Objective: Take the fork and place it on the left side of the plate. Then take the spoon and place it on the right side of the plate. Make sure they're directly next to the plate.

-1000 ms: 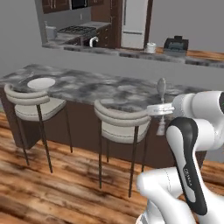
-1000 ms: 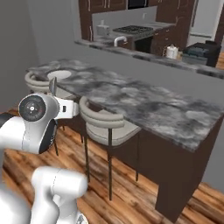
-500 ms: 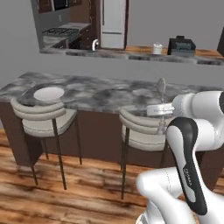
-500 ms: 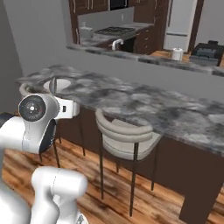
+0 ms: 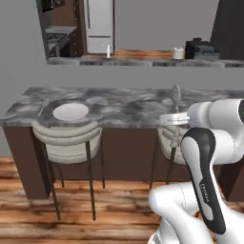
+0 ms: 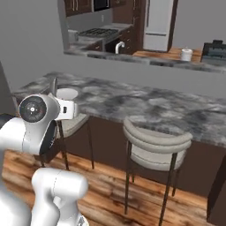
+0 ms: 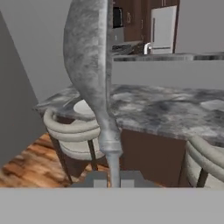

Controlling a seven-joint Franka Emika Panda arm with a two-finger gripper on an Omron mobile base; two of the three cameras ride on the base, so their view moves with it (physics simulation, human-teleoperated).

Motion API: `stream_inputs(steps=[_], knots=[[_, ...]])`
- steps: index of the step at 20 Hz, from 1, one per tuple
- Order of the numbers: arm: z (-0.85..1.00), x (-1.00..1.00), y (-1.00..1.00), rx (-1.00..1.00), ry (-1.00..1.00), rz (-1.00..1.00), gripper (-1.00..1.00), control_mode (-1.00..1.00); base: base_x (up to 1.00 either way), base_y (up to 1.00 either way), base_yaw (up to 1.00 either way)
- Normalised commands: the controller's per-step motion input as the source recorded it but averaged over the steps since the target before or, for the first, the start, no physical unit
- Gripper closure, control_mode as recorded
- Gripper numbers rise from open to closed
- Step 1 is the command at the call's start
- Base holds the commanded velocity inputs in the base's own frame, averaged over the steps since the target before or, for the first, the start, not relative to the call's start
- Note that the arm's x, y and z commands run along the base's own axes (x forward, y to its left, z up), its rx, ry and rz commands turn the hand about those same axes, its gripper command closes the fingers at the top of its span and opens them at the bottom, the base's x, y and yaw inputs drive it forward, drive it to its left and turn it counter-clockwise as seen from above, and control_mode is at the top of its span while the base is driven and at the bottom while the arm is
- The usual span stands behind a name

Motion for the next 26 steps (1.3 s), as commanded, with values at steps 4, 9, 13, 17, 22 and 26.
stream_inputs(steps=[4,9,13,17,22,26], knots=[[0.0,0.0,0.0,0.0,0.0,0.0,1.0,1.0,0.4,0.98,-0.4],[0.0,0.0,0.0,0.0,0.0,0.0,1.0,1.0,0.54,0.92,-0.43],[0.0,0.0,0.0,0.0,0.0,0.0,1.0,1.0,0.52,0.93,-0.42],[0.0,0.0,0.0,0.0,0.0,0.0,1.0,1.0,0.51,0.76,-0.39],[0.0,0.0,0.0,0.0,0.0,0.0,1.0,1.0,0.67,0.29,-0.28],[0.0,0.0,0.0,0.0,0.0,0.0,1.0,1.0,0.56,0.0,-0.11]])
